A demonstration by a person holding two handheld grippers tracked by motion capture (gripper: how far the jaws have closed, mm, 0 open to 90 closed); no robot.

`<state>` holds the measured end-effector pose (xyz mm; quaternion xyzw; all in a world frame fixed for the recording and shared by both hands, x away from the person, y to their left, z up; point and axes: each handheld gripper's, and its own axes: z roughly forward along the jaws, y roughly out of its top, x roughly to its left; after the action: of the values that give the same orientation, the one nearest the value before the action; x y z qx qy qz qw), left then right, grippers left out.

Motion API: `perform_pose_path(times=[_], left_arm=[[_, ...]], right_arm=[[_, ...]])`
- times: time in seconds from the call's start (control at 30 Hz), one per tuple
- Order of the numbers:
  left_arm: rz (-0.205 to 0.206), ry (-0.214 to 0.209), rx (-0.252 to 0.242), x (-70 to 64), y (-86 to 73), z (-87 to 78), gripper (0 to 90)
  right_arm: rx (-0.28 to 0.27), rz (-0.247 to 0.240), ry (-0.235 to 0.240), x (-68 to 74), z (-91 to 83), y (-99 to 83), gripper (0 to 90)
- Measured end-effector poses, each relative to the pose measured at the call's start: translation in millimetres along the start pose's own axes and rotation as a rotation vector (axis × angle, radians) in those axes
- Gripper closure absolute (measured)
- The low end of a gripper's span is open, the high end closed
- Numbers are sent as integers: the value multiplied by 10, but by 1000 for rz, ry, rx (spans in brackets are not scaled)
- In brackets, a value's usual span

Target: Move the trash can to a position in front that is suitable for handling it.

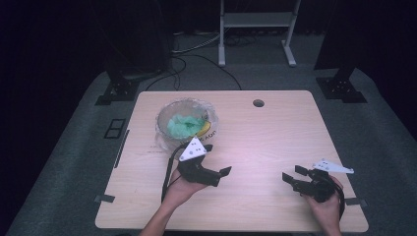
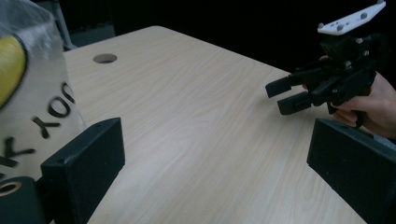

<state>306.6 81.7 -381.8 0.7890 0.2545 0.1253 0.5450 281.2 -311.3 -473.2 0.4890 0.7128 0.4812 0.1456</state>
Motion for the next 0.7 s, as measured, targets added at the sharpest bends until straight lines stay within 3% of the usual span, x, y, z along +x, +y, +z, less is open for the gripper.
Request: perform_pose_path(times=[0.4, 0.7], left_arm=[[19, 43, -47, 135, 212, -252, 30], [0, 92, -86, 285, 278, -448, 30]], right_arm=[[-3, 5, -3, -3, -1, -1, 290], [-9, 6, -3, -2, 0, 3, 289]])
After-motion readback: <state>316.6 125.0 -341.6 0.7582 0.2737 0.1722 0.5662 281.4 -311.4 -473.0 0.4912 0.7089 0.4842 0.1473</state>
